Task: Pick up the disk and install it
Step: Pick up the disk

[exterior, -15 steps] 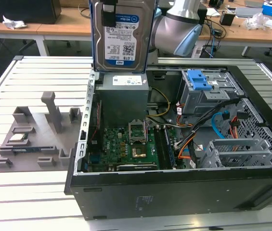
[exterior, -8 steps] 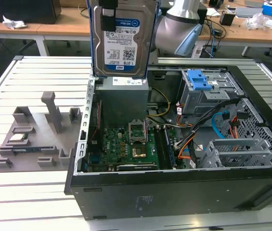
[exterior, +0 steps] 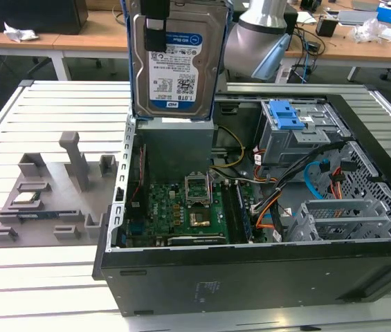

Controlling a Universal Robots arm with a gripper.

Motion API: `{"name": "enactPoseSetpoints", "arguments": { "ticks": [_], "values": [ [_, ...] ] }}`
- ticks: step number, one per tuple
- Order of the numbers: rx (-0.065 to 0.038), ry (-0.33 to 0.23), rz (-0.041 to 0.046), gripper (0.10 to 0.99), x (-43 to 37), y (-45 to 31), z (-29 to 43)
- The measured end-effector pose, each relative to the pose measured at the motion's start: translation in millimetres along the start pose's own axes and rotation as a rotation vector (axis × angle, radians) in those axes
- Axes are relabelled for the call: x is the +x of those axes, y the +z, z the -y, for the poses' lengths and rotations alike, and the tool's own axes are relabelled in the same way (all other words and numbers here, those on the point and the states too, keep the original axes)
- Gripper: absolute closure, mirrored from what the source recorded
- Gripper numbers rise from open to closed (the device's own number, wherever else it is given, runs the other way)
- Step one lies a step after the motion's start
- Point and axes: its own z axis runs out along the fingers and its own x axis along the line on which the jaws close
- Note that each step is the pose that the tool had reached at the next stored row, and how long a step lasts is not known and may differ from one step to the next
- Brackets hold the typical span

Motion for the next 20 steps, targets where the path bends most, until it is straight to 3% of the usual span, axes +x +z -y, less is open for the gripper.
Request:
{"name": "enactPoseSetpoints", "arguments": {
  "ticks": [3,20],
  "values": [
    [0.000,0.000,0.0000,0.722,7.8,0.1,0.1],
    [0.000,0.000,0.0000,0.722,35.3,0.1,0.2]
  ]
}}
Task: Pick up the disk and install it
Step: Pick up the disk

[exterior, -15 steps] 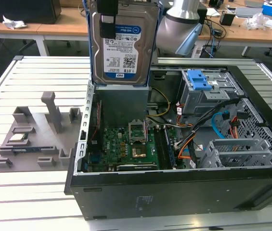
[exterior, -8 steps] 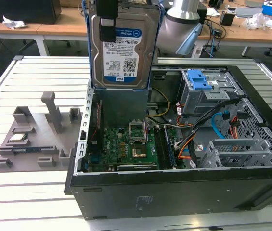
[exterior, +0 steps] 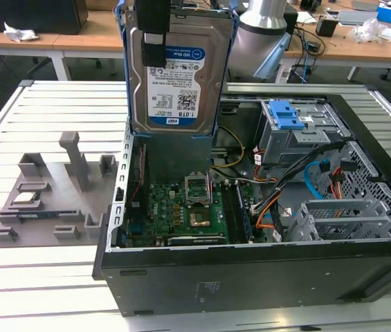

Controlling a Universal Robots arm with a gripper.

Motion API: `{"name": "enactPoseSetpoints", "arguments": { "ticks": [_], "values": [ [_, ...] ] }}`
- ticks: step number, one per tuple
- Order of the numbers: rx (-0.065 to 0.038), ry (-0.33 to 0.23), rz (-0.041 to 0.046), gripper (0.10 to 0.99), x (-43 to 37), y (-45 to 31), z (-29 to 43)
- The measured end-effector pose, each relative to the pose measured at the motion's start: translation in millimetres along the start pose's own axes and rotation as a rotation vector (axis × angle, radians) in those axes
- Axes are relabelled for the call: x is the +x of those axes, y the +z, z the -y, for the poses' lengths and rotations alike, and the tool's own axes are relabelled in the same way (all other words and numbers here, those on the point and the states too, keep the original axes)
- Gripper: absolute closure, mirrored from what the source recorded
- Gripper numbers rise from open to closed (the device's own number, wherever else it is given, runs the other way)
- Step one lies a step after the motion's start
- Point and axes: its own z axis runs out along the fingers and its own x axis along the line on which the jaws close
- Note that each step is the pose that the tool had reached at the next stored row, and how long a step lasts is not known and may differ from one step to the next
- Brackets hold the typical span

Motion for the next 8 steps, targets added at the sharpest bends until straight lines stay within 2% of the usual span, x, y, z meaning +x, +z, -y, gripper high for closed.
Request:
{"name": "enactPoseSetpoints", "arguments": {
  "ticks": [4,8],
  "values": [
    [0.000,0.000,0.0000,0.722,9.4,0.0,0.0],
    [0.000,0.000,0.0001,0.722,15.1,0.0,0.0]
  ]
}}
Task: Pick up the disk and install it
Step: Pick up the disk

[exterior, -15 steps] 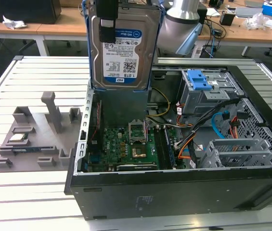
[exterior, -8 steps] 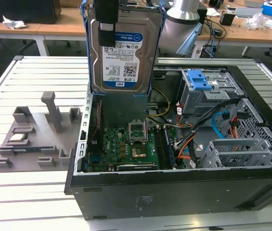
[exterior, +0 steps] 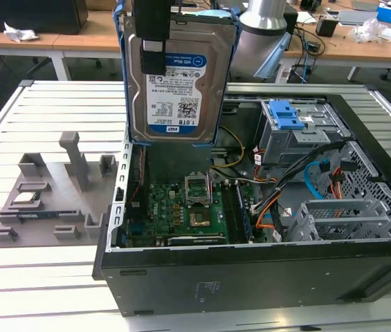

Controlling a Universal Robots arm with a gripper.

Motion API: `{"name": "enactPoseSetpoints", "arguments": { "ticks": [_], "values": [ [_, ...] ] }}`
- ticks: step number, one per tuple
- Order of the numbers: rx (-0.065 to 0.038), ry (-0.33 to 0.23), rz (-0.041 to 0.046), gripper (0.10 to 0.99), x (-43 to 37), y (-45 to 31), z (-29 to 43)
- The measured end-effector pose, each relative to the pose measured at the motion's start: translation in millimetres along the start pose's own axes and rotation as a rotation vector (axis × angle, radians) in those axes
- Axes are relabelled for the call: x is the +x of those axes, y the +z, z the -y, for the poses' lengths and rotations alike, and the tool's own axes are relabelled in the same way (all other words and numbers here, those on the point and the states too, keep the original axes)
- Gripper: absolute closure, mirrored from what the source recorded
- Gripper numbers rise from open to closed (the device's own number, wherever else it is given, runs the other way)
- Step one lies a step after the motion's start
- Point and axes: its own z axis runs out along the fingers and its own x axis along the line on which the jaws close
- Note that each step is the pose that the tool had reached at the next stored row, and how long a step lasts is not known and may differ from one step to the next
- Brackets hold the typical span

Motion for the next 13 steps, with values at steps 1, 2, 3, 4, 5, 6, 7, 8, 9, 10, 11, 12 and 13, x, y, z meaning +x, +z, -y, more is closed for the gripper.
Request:
{"name": "enactPoseSetpoints", "arguments": {
  "ticks": [1,2,3,4,5,6,7,8,9,10,11,12,13],
  "values": [
    [0.000,0.000,-0.0001,0.722,1.8,0.0,0.0],
    [0.000,0.000,-0.0001,0.722,4.8,-0.1,0.0],
    [0.000,0.000,-0.0001,0.722,8.2,-0.1,0.0],
    [0.000,0.000,-0.0001,0.722,10.6,-0.1,0.1],
    [0.000,0.000,-0.0001,0.722,13.1,-0.1,0.1],
    [0.000,0.000,-0.0001,0.722,15.9,-0.1,0.1],
    [0.000,0.000,-0.0001,0.722,19.4,-0.1,0.1],
    [0.000,0.000,-0.0001,0.722,20.9,-0.1,0.1],
    [0.000,0.000,0.0000,0.722,22.6,-0.1,0.1],
    [0.000,0.000,-0.0001,0.722,24.8,-0.1,0.2],
    [0.000,0.000,-0.0001,0.722,27.4,-0.1,0.1],
    [0.000,0.000,-0.0001,0.722,29.6,-0.1,0.2],
    [0.000,0.000,0.0000,0.722,30.9,-0.1,0.2]
  ]
}}
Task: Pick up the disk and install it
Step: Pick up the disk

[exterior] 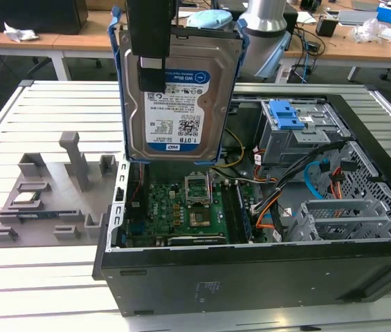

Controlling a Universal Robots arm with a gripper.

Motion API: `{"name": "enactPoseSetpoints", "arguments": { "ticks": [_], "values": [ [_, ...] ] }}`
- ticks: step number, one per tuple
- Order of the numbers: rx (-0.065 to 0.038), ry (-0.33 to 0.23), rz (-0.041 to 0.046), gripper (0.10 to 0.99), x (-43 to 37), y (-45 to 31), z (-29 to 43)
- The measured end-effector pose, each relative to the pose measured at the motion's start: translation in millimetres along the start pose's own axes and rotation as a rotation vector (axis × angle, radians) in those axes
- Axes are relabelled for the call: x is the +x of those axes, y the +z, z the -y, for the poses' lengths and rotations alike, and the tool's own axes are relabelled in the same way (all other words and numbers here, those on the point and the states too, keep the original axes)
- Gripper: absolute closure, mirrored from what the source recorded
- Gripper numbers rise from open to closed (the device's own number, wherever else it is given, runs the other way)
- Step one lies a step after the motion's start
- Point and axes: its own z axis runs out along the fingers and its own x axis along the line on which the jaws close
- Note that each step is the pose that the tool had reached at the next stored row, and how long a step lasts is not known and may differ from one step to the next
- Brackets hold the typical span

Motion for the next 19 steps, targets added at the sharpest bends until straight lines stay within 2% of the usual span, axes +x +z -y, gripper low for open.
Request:
{"name": "enactPoseSetpoints", "arguments": {
  "ticks": [6,10,11,15,16,18,19],
  "values": [
    [0.000,0.000,0.0000,0.722,12.3,0.0,0.1],
    [0.000,0.000,0.0000,0.722,13.1,-0.2,3.2],
    [0.000,0.000,-0.0001,0.722,13.1,-0.5,8.6],
    [0.000,0.000,0.0000,0.722,13.0,-1.1,21.3],
    [0.000,0.000,0.0000,0.722,13.0,-1.5,28.7],
    [-0.001,0.000,-0.0001,0.722,12.9,-2.0,36.6],
    [-0.001,0.000,0.0000,0.722,12.9,-2.3,42.6]
  ]
}}
